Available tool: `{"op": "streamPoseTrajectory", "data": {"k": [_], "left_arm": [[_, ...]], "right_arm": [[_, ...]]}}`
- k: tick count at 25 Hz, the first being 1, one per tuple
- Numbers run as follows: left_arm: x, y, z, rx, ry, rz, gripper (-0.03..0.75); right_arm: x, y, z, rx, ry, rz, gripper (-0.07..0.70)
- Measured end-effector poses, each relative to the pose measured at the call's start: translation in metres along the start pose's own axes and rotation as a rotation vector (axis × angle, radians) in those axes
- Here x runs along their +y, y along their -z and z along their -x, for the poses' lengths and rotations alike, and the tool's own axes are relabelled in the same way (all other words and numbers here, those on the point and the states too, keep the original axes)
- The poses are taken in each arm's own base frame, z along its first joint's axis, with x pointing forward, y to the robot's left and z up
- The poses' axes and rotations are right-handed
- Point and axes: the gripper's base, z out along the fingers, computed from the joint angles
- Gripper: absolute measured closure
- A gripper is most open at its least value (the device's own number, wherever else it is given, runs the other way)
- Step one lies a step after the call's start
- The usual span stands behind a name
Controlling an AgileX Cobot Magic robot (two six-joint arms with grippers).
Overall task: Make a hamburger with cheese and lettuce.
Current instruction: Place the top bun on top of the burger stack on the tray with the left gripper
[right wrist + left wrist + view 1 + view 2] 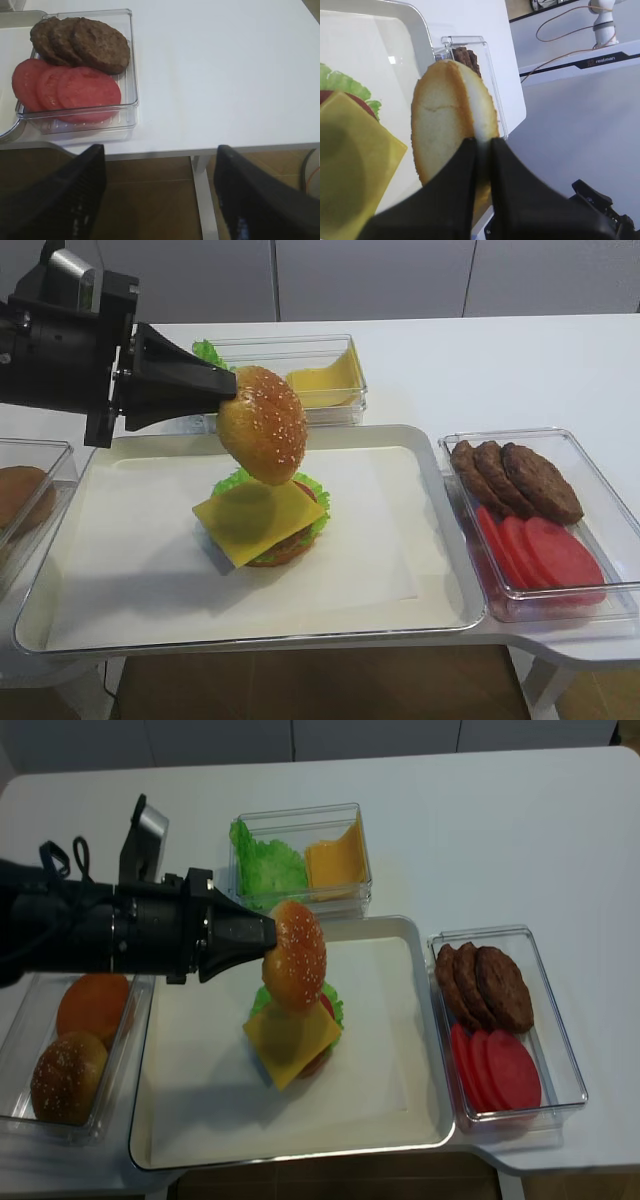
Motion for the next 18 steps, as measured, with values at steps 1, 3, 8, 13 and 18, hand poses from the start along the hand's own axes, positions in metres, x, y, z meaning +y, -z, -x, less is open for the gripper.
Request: {"op": "streamPoseTrajectory", "data": {"k": [1,3,8,13,18], "left_arm": [[0.001,0.000,-0.001,-0.006,0.007,-0.007,0.666],[0.003,-0.001,-0.003,-0.012,0.020,-0.012,0.666],[0.003,-0.001,-0.004,-0.024,0.043,-0.034,0.666],[0.015,-0.004,-0.017,-0.040,0.121,-0.057,0.666],[0.026,-0.006,-0.029,-0.066,0.161,-0.074,0.666]], "right_arm": [[0.000,0.000,0.000,0.000,0.000,0.000,0.120],[0.000,0.000,0.000,0.000,0.000,0.000,0.120],[0.000,0.000,0.000,0.000,0.000,0.000,0.120],[0.000,0.000,0.000,0.000,0.000,0.000,0.120],[0.000,0.000,0.000,0.000,0.000,0.000,0.120]]}}
